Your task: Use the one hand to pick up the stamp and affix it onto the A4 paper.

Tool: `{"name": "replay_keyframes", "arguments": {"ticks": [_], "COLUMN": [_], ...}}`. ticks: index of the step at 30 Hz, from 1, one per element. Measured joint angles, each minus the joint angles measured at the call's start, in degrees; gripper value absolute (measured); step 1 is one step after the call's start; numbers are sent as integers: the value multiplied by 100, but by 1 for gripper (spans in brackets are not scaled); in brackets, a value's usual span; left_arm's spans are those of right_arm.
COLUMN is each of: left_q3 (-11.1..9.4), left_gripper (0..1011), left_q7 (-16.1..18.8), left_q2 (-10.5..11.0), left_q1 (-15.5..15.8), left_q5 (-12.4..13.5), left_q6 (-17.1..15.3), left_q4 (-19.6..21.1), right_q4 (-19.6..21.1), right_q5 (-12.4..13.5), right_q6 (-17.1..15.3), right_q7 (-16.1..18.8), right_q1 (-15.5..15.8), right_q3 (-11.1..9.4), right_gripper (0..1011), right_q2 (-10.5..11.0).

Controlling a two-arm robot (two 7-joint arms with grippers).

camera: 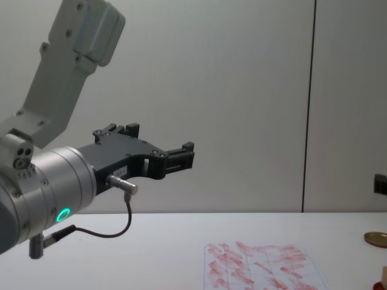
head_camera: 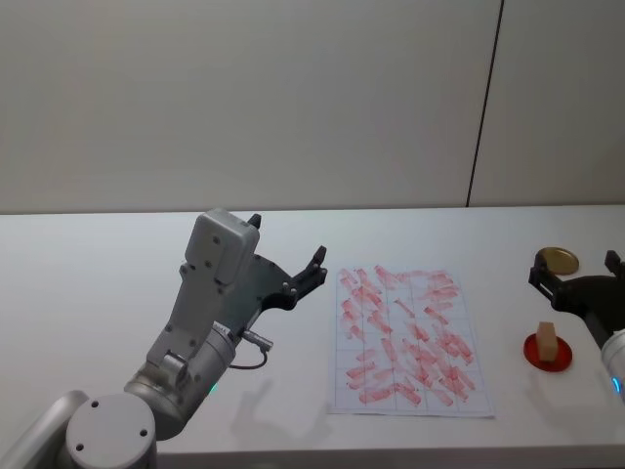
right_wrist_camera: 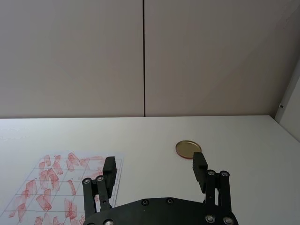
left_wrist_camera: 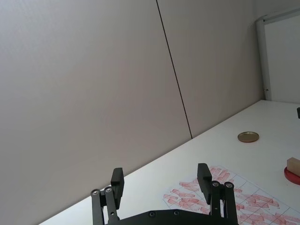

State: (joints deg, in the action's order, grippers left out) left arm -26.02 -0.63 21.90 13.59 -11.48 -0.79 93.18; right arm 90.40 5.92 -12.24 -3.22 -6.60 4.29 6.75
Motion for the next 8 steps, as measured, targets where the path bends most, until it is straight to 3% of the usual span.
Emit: {"name": "replay_keyframes", "arguments": {"ticks": [8], "left_q3": [0], "left_gripper": [993], "left_q7": [0], "left_q2": [0], "left_q1": [0], "left_q5": [0], "left_q6": [0], "left_q4": [0], "right_q4": [77], "right_q5": [-9], "right_q6": [36], "right_q7": [38], "right_q1": [52], "right_q3": [-5], "right_gripper": [1001], "right_q2": [19]}}
